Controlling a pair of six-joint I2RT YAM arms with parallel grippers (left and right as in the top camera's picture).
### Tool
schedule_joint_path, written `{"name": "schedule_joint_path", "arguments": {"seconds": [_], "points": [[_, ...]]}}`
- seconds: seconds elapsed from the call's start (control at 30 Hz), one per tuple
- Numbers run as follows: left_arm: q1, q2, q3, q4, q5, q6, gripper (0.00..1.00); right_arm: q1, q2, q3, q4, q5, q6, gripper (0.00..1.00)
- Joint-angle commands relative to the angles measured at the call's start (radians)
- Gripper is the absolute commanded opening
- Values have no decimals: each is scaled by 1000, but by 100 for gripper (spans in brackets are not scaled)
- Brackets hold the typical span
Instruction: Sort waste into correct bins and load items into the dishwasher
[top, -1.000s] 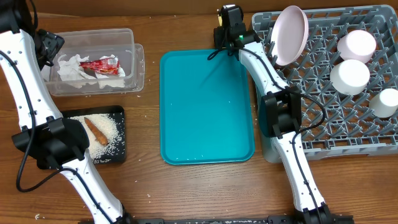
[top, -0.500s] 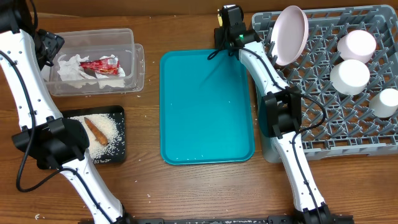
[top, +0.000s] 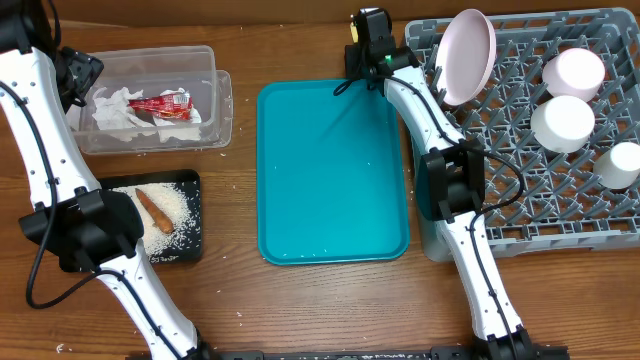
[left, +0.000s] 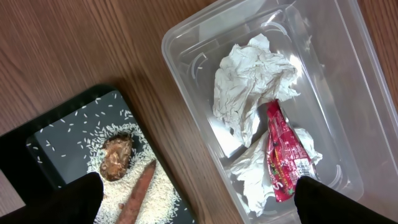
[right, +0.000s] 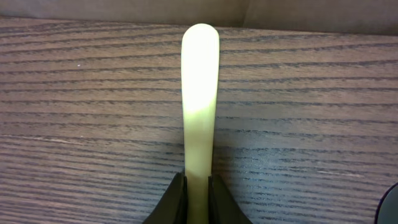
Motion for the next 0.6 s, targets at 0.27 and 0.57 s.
{"name": "schedule_joint_path", "arguments": {"seconds": [0.27,0.57], "points": [[-4,-4,0,2,0,4,100,-1,-72,19,-61,-1,11,28],[-5,-4,0,2,0,4,100,-1,-90,9,-83,-8,11,43]]}}
